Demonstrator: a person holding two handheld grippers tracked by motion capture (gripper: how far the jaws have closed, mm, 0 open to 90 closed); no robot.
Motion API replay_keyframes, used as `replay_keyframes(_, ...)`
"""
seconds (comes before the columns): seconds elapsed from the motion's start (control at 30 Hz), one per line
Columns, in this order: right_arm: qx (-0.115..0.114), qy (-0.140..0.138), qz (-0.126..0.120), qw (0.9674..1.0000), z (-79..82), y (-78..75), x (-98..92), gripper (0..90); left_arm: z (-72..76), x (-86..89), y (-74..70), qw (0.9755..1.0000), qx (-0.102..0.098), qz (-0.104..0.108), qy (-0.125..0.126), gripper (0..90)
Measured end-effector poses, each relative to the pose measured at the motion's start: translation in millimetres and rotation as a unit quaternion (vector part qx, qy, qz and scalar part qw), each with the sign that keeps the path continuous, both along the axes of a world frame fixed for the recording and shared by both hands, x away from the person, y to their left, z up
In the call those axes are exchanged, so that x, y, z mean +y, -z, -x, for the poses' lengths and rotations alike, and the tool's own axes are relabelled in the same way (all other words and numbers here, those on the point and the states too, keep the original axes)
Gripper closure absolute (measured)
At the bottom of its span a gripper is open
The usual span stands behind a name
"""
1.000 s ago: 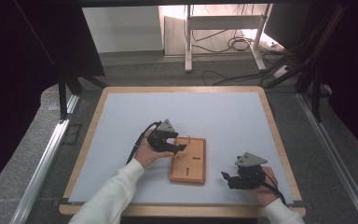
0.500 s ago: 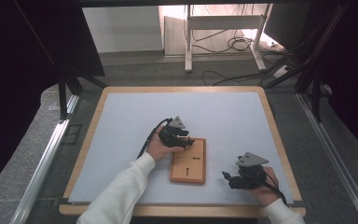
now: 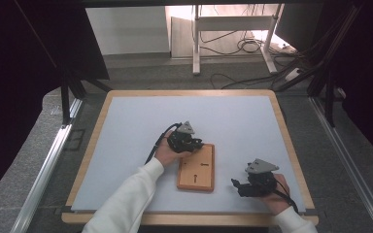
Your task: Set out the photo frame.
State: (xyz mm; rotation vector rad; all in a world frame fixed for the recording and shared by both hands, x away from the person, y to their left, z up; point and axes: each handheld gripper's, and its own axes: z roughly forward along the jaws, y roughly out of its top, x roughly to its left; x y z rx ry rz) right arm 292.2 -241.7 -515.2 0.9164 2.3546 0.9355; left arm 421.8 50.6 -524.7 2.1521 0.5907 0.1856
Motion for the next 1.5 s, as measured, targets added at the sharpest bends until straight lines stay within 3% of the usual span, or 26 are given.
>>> replay_keyframes(0.13, -0.001, 0.0, 0.0, 1.0, 0.3, -0.3, -0.2, 16.8, 0.7, -0.6, 0.0, 1.0, 0.0, 0.0, 0.005, 83.2)
replay_keyframes(0.67, 0.0, 0.0, 0.001, 1.0, -0.3, 0.4, 0.5, 16.8, 8.1, 13.2, -2.4, 0.9999, 0.013, -0.002, -0.006, 83.7)
replay_keyframes(1.1, -0.001, -0.002, 0.0, 1.0, 0.0, 0.7, 2.3, 16.8, -1.8, 15.4, -2.6, 0.9986, 0.051, 0.008, 0.01, 83.0)
replay_keyframes(1.37, -0.032, -0.056, -0.006, 0.9979, 13.6, -6.0, 22.0, 13.5, -8.2, 17.2, -3.8, 0.9967, 0.079, 0.013, 0.015, 82.8)
replay_keyframes(1.5, -0.051, -0.088, 0.012, 0.9948, 24.0, -8.7, 42.5, 11.0, -12.2, 17.9, -4.4, 0.996, 0.086, 0.011, 0.02, 83.1)
